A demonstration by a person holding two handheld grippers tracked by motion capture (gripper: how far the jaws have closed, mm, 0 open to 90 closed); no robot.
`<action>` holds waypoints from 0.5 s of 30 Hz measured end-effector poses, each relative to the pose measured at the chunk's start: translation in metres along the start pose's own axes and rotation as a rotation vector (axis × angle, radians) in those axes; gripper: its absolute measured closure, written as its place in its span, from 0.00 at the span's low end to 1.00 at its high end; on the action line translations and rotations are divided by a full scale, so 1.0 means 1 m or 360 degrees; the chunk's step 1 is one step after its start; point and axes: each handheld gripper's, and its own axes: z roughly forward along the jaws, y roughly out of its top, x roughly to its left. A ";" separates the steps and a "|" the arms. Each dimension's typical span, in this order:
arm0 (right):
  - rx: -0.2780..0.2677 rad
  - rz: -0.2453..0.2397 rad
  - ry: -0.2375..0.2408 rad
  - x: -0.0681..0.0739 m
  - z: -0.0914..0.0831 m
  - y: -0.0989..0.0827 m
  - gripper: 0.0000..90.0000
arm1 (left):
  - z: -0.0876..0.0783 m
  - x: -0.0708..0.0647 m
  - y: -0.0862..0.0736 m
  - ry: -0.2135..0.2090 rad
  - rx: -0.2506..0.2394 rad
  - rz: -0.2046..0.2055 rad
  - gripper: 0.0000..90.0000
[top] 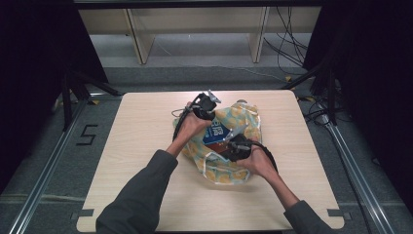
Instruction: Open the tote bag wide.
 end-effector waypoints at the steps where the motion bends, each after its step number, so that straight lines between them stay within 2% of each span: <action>1: 0.0029 -0.0023 0.0052 0.005 0.001 -0.004 1.00 | 0.001 0.005 0.002 0.0002 0.0008 -0.0023 0.98; 3: 0.0080 -0.0034 0.0126 0.016 0.005 -0.011 1.00 | 0.007 0.016 0.005 0.0003 0.0046 -0.0061 0.98; 4: 0.0080 -0.0034 0.0126 0.016 0.005 -0.011 1.00 | 0.007 0.016 0.005 0.0003 0.0046 -0.0061 0.98; 5: 0.0161 -0.0056 0.0142 0.027 0.013 -0.017 1.00 | 0.015 0.026 0.005 0.0017 0.0074 -0.0096 0.98; 7: 0.0192 -0.0059 0.0169 0.031 0.019 -0.021 1.00 | 0.025 0.034 0.002 0.0026 0.0099 -0.0132 0.97; 8: 0.0192 -0.0059 0.0169 0.031 0.019 -0.021 1.00 | 0.025 0.034 0.002 0.0026 0.0099 -0.0132 0.96; 9: 0.0196 -0.0055 0.0190 0.035 0.022 -0.023 1.00 | 0.032 0.040 -0.002 0.0031 0.0133 -0.0154 0.96; 10: 0.0196 -0.0055 0.0190 0.035 0.022 -0.023 1.00 | 0.037 0.043 -0.006 0.0042 0.0150 -0.0185 0.96; 11: 0.0213 -0.0041 0.0208 0.036 0.021 -0.023 1.00 | 0.043 0.047 -0.013 0.0026 0.0163 -0.0227 0.95; 12: 0.0208 -0.0031 0.0209 0.036 0.020 -0.023 1.00 | 0.045 0.048 -0.015 0.0013 0.0161 -0.0230 0.95; 14: 0.0121 -0.0058 0.0166 0.031 0.013 -0.019 1.00 | 0.046 0.046 -0.016 -0.0009 0.0139 -0.0241 0.93; 15: 0.0081 -0.0022 0.0160 0.030 0.005 -0.015 1.00 | 0.045 0.045 -0.015 -0.0023 0.0131 -0.0226 0.92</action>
